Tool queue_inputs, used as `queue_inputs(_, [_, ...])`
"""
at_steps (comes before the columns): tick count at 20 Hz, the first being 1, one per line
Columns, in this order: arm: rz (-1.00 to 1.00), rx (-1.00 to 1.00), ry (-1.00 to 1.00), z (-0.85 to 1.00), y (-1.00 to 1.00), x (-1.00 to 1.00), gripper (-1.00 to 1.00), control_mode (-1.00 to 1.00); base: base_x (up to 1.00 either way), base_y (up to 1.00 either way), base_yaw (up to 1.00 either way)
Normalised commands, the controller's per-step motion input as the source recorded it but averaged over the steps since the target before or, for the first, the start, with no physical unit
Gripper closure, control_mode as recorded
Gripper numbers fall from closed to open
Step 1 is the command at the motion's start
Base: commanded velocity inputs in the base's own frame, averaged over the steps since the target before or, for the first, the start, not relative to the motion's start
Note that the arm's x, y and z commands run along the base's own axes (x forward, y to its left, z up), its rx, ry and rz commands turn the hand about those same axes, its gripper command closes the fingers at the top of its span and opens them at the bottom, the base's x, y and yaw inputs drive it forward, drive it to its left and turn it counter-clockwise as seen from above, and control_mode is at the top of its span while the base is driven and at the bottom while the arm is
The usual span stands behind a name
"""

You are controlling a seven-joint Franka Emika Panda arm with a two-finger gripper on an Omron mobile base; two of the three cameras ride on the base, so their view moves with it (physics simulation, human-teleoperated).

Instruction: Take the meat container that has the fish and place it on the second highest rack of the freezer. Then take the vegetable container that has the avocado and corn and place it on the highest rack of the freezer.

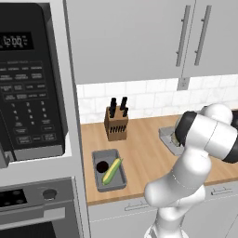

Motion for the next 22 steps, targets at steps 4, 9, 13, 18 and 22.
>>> queue_inputs(4, [0.0,0.0,0.0,0.02,0.0,-0.03,1.0,-1.0,0.0,0.0,0.0])
queue_inputs(9, [0.0,0.0,-0.02,0.34,0.0,-0.6,1.0,-1.0,0.0,0.0,0.0])
queue_inputs(13, [0.0,0.0,-0.1,0.44,0.0,-0.82,1.0,-1.0,0.0,0.0,0.0])
queue_inputs(18, [0.0,0.0,-0.23,0.65,0.11,-0.57,1.0,-1.0,0.0,0.0,0.0])
queue_inputs(22, [0.01,-0.01,-0.16,0.84,0.22,-0.32,1.0,-1.0,0.0,0.0,0.0])
